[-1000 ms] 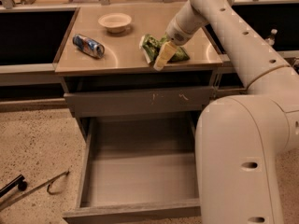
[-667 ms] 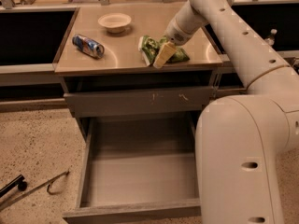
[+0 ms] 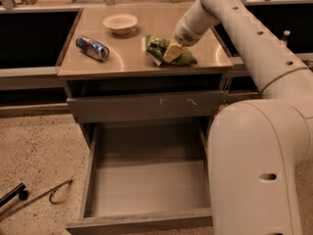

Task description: Place green jalapeno chip bag into middle drawer

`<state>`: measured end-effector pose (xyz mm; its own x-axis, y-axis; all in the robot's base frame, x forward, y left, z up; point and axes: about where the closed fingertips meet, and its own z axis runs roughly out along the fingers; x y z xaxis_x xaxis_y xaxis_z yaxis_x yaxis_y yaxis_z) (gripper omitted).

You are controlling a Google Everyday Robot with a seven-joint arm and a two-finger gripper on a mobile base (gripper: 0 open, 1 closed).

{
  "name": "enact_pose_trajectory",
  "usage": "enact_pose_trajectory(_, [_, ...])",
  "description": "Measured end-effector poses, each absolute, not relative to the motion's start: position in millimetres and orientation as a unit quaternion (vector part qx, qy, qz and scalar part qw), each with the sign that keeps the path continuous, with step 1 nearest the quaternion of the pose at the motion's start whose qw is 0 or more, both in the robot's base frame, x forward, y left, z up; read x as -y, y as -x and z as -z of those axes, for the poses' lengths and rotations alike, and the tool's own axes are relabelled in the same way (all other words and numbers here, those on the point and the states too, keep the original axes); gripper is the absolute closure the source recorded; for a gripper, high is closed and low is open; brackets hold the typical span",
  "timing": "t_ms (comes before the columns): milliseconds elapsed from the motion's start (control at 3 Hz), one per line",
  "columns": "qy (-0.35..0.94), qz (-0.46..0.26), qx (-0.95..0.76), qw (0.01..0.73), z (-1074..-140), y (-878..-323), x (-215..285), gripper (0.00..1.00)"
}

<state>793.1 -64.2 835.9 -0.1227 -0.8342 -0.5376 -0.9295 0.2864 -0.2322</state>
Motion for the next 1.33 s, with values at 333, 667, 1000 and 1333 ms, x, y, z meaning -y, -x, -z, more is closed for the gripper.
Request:
enact_pose_trajectory(333, [0.613,-0.11,-0.728,0.286,-846,-761,56,0.88])
enact_pose_trajectory(667, [0.629,-0.154,-0.708,0.28,-850,-718,48,1.0])
enact_pose_trajectory(1000, [0.633,-0.193,-0.703,0.26,-838,-677,46,1.0])
enact_pose_trajectory(1333, [0.633,-0.193,-0.703,0.259,-837,-677,45,1.0])
